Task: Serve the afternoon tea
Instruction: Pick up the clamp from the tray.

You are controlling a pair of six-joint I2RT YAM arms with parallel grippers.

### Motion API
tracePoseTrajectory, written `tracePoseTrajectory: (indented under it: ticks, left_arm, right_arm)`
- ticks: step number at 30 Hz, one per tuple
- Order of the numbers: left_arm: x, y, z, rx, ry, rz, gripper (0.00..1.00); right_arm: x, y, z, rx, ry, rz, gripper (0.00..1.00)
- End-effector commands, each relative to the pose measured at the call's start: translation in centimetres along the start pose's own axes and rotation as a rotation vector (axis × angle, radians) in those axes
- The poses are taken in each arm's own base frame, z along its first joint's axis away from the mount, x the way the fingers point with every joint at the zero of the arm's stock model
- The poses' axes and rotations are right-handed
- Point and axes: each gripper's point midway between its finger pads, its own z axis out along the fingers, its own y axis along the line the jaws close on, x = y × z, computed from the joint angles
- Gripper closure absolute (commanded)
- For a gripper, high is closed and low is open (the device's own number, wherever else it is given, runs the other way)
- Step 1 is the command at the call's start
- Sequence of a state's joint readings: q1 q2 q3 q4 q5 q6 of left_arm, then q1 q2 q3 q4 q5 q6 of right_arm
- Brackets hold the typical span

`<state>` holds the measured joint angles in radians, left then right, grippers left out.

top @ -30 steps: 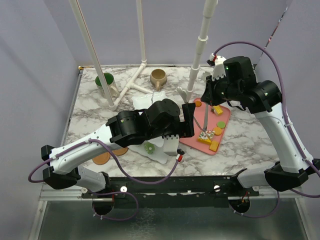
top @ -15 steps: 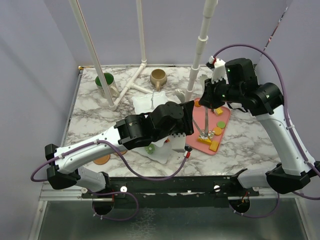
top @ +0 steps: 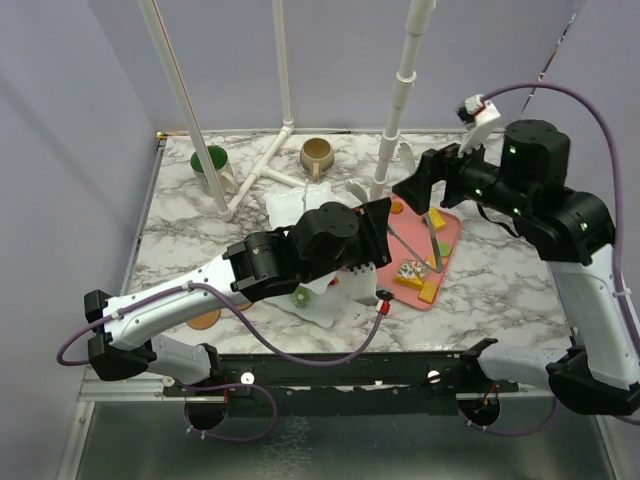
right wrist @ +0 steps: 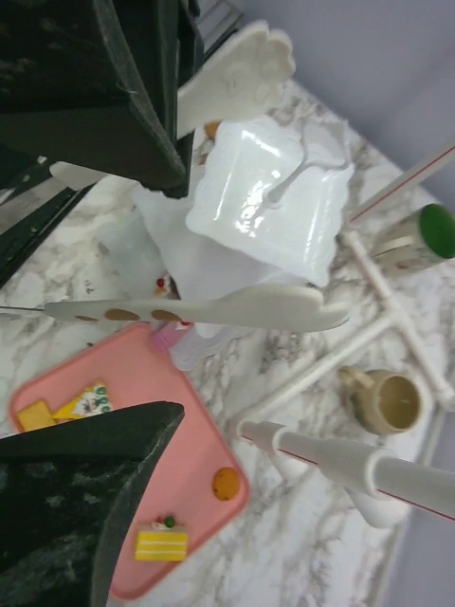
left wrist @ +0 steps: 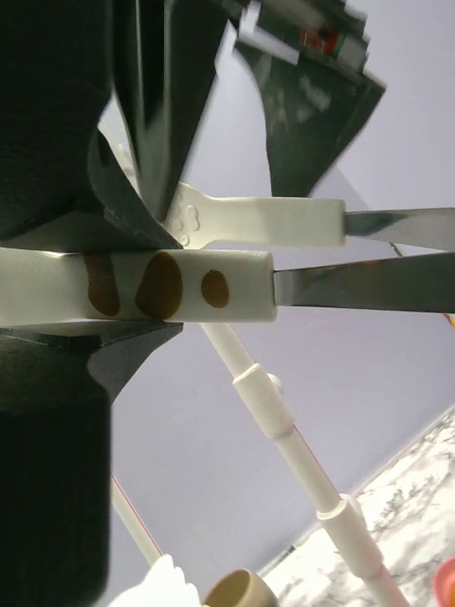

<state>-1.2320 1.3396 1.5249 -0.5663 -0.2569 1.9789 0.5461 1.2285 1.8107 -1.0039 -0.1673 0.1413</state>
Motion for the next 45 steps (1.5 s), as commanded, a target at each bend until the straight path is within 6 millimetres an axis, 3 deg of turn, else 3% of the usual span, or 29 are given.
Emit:
tracePoseTrajectory:
  ticks: [1,5,11,16,20,25,29,31,36,40,45]
  left_arm:
    - [-0.2,1.7,-0.7,-0.128,-0.039,-0.221,0.81]
    - [0.4,3.9,-1.0,-0.257,-0.06,-0.505,0.82]
    - [4.1,7.0,-2.9,-0.57,-0.026,-1.019,0.86]
    - [7.4,6.8,-4.2,-0.729,-0.027,-1.359,0.89]
    - [7.8,6.1,-3.9,-0.724,-0.082,-1.519,0.89]
    - [6.0,6.4,-4.2,-0.668,-0.26,-1.559,0.89]
    - [5.2,7.0,-4.8,-0.645,-0.35,-1.566,0.89]
    - [5.0,7.0,-5.1,-0.634,-0.367,-1.566,0.9]
    - [4.6,7.0,-5.8,-0.62,-0.386,-1.551,0.91]
    - [4.4,7.1,-6.3,-0.615,-0.403,-1.552,0.91]
    - [4.7,6.8,-6.8,-0.624,-0.376,-1.538,0.91]
  right_arm:
    - [-6.8,1.4,-5.5,-0.025,-0.393,-0.035,0.0]
    - [-8.2,2.0,-8.4,-0.054,-0.595,-0.045,0.0]
    - [-9.2,1.6,-10.6,-0.032,-0.726,-0.018,0.0]
    - [-10.0,1.7,-12.6,-0.035,-0.833,-0.003,0.0]
    - [-10.2,3.1,-13.9,-0.107,-0.895,-0.047,0.0]
    - [-9.5,4.3,-12.9,-0.173,-0.86,-0.114,0.0]
    - [-8.8,5.1,-10.4,-0.227,-0.786,-0.178,0.0]
    - [-9.0,5.6,-9.3,-0.256,-0.759,-0.201,0.0]
    - [-10.5,6.2,-9.4,-0.277,-0.814,-0.255,0.0]
    - [-11.6,6.5,-8.2,-0.297,-0.802,-0.277,0.0]
    - [-10.7,8.3,-7.0,-0.413,-0.734,-0.338,0.0]
